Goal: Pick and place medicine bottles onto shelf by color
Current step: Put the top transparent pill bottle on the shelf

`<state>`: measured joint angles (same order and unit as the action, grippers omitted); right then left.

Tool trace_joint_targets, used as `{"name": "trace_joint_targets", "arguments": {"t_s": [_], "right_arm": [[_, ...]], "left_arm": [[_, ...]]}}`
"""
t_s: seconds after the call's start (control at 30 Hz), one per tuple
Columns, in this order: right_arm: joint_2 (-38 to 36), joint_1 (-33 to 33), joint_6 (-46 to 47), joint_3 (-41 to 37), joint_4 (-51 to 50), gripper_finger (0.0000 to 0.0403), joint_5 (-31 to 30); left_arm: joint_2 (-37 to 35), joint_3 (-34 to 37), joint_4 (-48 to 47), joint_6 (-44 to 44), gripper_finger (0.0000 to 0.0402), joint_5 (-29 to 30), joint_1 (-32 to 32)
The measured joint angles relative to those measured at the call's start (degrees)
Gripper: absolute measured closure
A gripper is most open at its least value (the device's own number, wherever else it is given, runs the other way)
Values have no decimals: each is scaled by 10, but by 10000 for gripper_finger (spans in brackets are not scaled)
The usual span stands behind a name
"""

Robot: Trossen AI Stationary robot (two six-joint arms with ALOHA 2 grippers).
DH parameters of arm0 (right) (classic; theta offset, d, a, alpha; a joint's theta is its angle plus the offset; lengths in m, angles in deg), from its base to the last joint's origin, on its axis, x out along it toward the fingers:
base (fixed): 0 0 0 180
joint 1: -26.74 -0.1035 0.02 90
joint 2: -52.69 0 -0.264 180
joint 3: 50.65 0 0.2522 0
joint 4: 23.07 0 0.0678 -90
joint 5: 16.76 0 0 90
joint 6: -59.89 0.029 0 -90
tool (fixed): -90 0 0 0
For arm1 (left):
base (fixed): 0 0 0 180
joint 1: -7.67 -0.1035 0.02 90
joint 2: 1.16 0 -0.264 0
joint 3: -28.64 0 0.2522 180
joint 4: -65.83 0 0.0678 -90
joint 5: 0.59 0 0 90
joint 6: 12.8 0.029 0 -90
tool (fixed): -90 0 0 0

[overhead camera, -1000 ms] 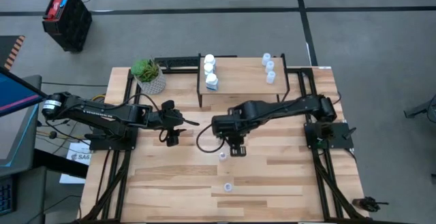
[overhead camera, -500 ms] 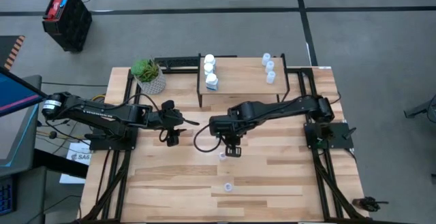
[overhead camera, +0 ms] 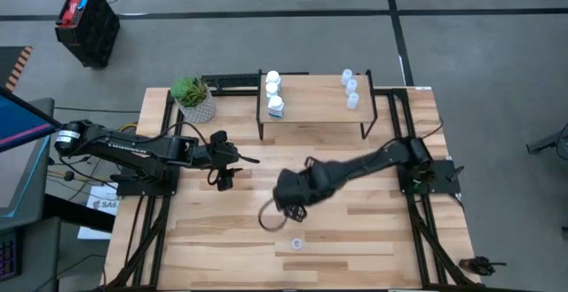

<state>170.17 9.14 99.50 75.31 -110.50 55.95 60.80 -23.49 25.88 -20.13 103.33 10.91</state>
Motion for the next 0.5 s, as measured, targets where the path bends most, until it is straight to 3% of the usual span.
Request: {"name": "trace_joint_targets", "arguments": {"t_s": [0.3, 0.5], "right_arm": [[1, -99, 157, -1, -29, 285, -203], [0, -116, 310, -1, -88, 285, -362]], "left_arm": [[0, 0, 2, 0, 191, 0, 0], [0, 0, 2, 0, 191, 0, 0]]}}
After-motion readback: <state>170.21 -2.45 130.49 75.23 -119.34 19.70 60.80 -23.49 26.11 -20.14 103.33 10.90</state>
